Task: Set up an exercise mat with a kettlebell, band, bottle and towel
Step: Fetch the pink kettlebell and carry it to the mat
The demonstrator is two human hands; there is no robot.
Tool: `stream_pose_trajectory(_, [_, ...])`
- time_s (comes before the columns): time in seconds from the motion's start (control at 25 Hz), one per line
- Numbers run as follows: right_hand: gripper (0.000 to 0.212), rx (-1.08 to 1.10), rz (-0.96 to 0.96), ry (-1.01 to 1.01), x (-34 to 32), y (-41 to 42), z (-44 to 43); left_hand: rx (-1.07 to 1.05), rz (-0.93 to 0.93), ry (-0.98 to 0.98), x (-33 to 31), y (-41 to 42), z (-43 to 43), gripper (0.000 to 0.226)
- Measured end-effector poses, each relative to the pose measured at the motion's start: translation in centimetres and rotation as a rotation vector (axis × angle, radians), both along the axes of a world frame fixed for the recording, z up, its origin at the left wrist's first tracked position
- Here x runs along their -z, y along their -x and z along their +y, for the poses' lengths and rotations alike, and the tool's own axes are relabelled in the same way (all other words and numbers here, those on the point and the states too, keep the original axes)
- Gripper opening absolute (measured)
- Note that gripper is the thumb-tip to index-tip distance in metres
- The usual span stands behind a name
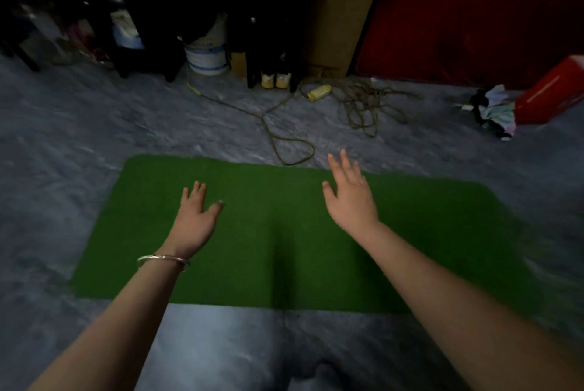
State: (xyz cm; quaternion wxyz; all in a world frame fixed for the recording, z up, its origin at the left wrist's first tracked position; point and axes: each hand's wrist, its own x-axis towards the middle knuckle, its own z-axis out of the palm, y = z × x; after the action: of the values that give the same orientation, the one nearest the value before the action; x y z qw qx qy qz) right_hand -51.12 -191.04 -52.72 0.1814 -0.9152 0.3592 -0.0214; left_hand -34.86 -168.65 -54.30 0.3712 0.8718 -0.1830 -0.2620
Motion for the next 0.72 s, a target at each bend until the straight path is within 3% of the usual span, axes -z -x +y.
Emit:
stream_pose_trajectory(0.16, [0.058,-0.049,-0.138,-0.115,-16.9,-1.0,4.2,-0.113,-0.012,0.086,-18.0,1.9,4.6,0.061])
stream_pose_trajectory(0.32, [0.056,-0.043,-0.228,-0.228,-27.9,-1.7,7.7,-0.189,-0.081,0.193,-30.0,3.5,6.9,0.058])
stream_pose_trajectory(0.48, [0.052,-0.11,-0.381,-0.324,-35.4,-1.4,11.1,-0.306,-0.18,0.29,-37.9,5.7,10.0,0.058])
stream_pose_trajectory(0.72, [0.054,-0.299,-0.502,-0.406,-41.1,-3.4,16.6,-0.613,-0.292,0.386,-45.1,8.9,17.6,0.059])
